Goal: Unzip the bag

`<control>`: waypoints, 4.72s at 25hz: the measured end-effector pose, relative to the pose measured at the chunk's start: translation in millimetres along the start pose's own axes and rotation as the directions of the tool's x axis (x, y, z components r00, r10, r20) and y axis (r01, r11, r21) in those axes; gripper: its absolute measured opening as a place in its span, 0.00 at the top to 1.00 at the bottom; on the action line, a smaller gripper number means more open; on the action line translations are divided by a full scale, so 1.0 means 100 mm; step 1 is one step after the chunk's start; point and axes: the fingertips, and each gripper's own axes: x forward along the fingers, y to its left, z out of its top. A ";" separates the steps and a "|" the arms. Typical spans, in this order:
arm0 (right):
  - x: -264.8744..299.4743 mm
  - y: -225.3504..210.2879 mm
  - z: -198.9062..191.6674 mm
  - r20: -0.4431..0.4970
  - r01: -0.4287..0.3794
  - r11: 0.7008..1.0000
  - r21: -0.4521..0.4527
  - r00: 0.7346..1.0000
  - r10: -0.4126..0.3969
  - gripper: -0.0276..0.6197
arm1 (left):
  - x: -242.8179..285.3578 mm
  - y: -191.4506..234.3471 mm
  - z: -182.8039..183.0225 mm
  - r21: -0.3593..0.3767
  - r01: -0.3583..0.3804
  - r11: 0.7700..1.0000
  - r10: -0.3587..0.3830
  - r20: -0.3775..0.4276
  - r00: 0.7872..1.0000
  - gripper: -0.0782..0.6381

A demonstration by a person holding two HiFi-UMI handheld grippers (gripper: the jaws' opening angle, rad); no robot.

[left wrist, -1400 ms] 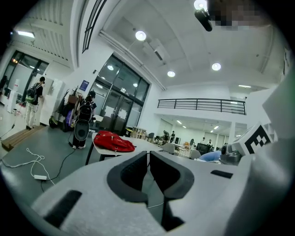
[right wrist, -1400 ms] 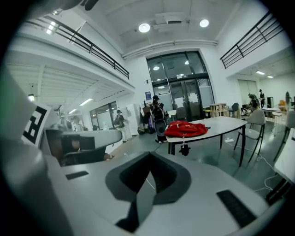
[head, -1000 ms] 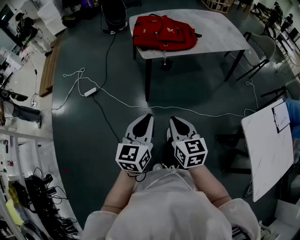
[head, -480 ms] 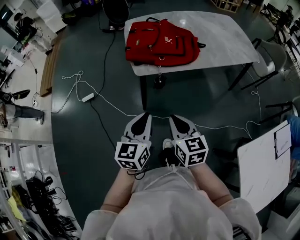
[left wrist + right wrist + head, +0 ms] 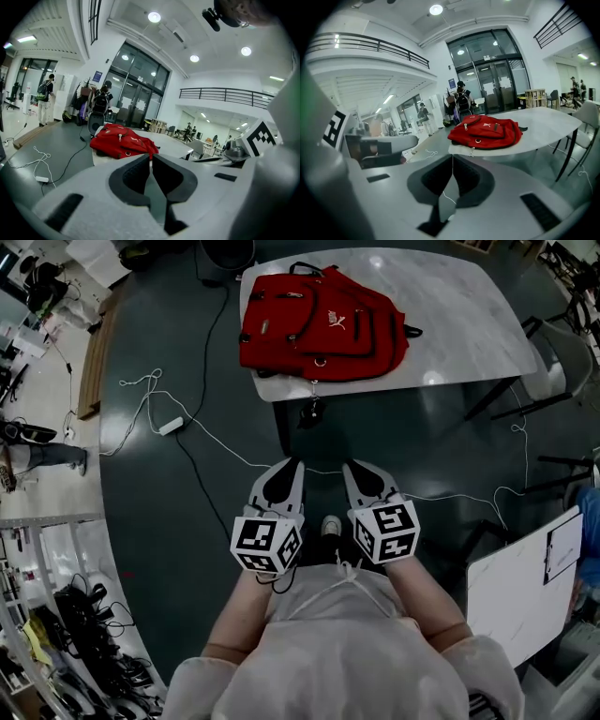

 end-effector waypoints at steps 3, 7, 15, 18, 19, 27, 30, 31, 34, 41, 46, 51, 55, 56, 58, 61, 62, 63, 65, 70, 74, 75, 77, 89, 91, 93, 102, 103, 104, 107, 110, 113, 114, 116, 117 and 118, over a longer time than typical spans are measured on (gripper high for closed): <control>0.22 -0.13 0.05 -0.010 0.017 1.000 0.014 1.000 -0.017 0.91 | 0.22 0.14 -0.01 -0.006 0.005 1.000 -0.005 -0.028 1.000 0.84; 0.58 -0.30 0.18 -0.017 0.042 0.999 0.029 0.999 -0.042 0.91 | 0.61 0.38 0.07 0.003 0.022 1.000 -0.022 -0.053 0.998 0.84; 1.32 -0.53 0.41 -0.084 0.113 0.992 0.064 0.991 -0.107 0.91 | 1.39 0.90 0.29 0.013 0.107 0.994 -0.105 -0.119 0.987 0.84; 1.57 -0.62 0.39 -0.127 0.162 0.982 0.093 0.981 -0.150 0.91 | 1.64 1.12 0.25 0.002 0.137 0.991 -0.135 -0.155 0.979 0.84; 1.65 -0.65 0.38 -0.140 0.177 0.979 0.106 0.977 -0.162 0.91 | 1.72 1.20 0.24 -0.001 0.144 0.990 -0.142 -0.165 0.976 0.84; 2.22 -0.82 0.12 -0.266 0.247 0.960 0.130 0.942 -0.206 0.91 | 2.21 1.64 -0.06 0.003 0.181 0.983 -0.175 -0.236 0.956 0.84; 2.40 -0.83 -0.03 -0.323 0.250 0.961 0.116 0.925 -0.201 0.91 | 2.36 1.70 -0.21 0.016 0.205 0.979 -0.194 -0.255 0.947 0.84; 2.45 -0.83 -0.07 -0.334 0.251 0.961 0.114 0.921 -0.200 0.91 | 2.41 1.72 -0.25 0.018 0.210 0.978 -0.198 -0.257 0.946 0.84; 2.57 -0.85 -0.15 -0.356 0.262 0.958 0.119 0.912 -0.206 0.91 | 2.55 1.76 -0.35 0.025 0.219 0.975 -0.205 -0.261 0.943 0.84; 2.77 -0.87 -0.36 -0.437 0.266 0.955 0.131 0.880 -0.185 0.91 | 2.73 1.88 -0.53 0.025 0.195 0.980 -0.179 -0.303 0.936 0.84; 2.83 -0.93 -0.45 -0.475 0.305 0.942 0.140 0.855 -0.206 0.91 | 2.79 1.90 -0.58 0.074 0.207 0.975 -0.171 -0.341 0.925 0.84; 2.86 -0.94 -0.48 -0.484 0.286 0.956 0.062 0.846 -0.222 0.91 | 2.82 1.94 -0.67 0.093 0.214 0.972 -0.159 -0.410 0.898 0.84; 2.85 -0.89 -0.43 -0.481 0.251 0.967 0.042 0.854 -0.200 0.91 | 2.83 1.95 -0.66 0.120 0.214 0.969 -0.147 -0.415 0.898 0.85; 2.85 -0.89 -0.43 -0.483 0.238 0.971 0.028 0.853 -0.196 0.91 | 2.83 1.94 -0.66 0.133 0.214 0.968 -0.143 -0.412 0.900 0.85; 2.85 -0.91 -0.41 -0.491 0.208 0.978 -0.019 0.850 -0.190 0.91 | 2.83 1.93 -0.66 0.160 0.218 0.963 -0.137 -0.407 0.903 0.85; 2.82 -0.95 -0.40 -0.498 0.166 0.981 -0.104 0.845 -0.196 0.91 | 2.83 1.92 -0.68 0.196 0.225 0.954 -0.131 -0.403 0.906 0.85; 2.81 -0.96 -0.41 -0.501 0.154 0.982 -0.113 0.844 -0.191 0.91 | 2.83 1.92 -0.68 0.199 0.227 0.953 -0.130 -0.406 0.905 0.85; 2.80 -0.97 -0.42 -0.505 0.143 0.983 -0.112 0.844 -0.180 0.91 | 2.83 1.92 -0.69 0.196 0.227 0.954 -0.131 -0.410 0.903 0.85; 2.78 -0.99 -0.42 -0.515 0.120 0.987 -0.104 0.843 -0.157 0.91 | 2.83 1.93 -0.70 0.176 0.223 0.959 -0.131 -0.421 0.898 0.85; 2.71 -1.12 -0.41 -0.533 0.064 0.989 -0.131 0.837 -0.124 0.91 | 2.85 1.97 -0.69 0.134 0.158 0.978 -0.087 -0.428 0.900 0.85; 2.62 -1.23 -0.43 -0.544 0.034 0.991 -0.127 0.833 -0.098 0.91 | 2.85 1.98 -0.70 0.178 0.111 0.978 -0.026 -0.419 0.908 0.85; 2.60 -1.26 -0.43 -0.546 0.028 0.991 -0.130 0.832 -0.095 0.91 | 2.85 1.99 -0.69 0.192 0.099 0.976 -0.010 -0.416 0.909 0.85; 2.56 -1.34 -0.43 -0.549 0.015 0.990 -0.139 0.831 -0.090 0.91 | 2.86 2.00 -0.69 0.214 0.076 0.974 0.019 -0.410 0.912 0.85; 2.29 -1.77 -0.46 -0.569 -0.032 0.990 -0.139 0.820 -0.053 0.91 | 2.85 2.00 -0.71 0.291 -0.017 0.957 0.135 -0.389 0.911 0.85; 2.25 -1.86 -0.46 -0.571 -0.030 0.990 -0.139 0.819 -0.055 0.91 | 2.84 2.03 -0.72 0.295 -0.034 0.955 0.152 -0.388 0.909 0.85; 2.20 -1.93 -0.46 -0.576 -0.033 0.989 -0.146 0.815 -0.058 0.91 | 2.83 2.05 -0.74 0.295 -0.045 0.955 0.163 -0.391 0.906 0.85; 2.06 -2.24 -0.45 -0.589 -0.038 0.981 -0.192 0.804 -0.084 0.91 | 2.85 2.04 -0.72 0.284 -0.084 0.955 0.194 -0.385 0.902 0.85; 2.04 -2.29 -0.45 -0.589 -0.035 0.979 -0.199 0.803 -0.091 0.91 | 2.85 2.04 -0.72 0.284 -0.088 0.955 0.198 -0.384 0.902 0.85; 2.02 -2.34 -0.44 -0.589 -0.031 0.978 -0.207 0.802 -0.099 0.91 | 2.85 2.04 -0.72 0.285 -0.093 0.954 0.203 -0.383 0.901 0.85; 1.97 -2.49 -0.43 -0.589 -0.020 0.974 -0.228 0.799 -0.122 0.91 | 2.85 2.05 -0.72 0.288 -0.110 0.951 0.219 -0.380 0.899 0.85; 1.92 -2.65 -0.42 -0.591 -0.005 0.971 -0.240 0.794 -0.142 0.91 | 2.85 2.05 -0.73 0.286 -0.120 0.951 0.228 -0.383 0.895 0.85; 1.89 -2.77 -0.41 -0.593 0.005 0.968 -0.249 0.790 -0.157 0.91 | 2.86 2.06 -0.73 0.285 -0.124 0.950 0.232 -0.383 0.894 0.85; 1.89 -2.80 -0.40 -0.594 0.005 0.969 -0.249 0.789 -0.157 0.91 | 2.85 2.06 -0.74 0.285 -0.126 0.950 0.234 -0.383 0.894 0.85; 1.88 -2.84 -0.39 -0.597 0.005 0.969 -0.246 0.787 -0.155 0.91 | 2.85 2.05 -0.74 0.285 -0.132 0.949 0.238 -0.382 0.893 0.85; 1.87 -2.87 -0.39 -0.598 0.006 0.969 -0.247 0.786 -0.158 0.91 | 2.85 2.05 -0.74 0.285 -0.134 0.949 0.240 -0.381 0.893 0.85; 1.88 -2.90 -0.37 -0.598 0.010 0.968 -0.252 0.785 -0.163 0.91 | 2.85 2.05 -0.73 0.283 -0.137 0.949 0.242 -0.381 0.892 0.85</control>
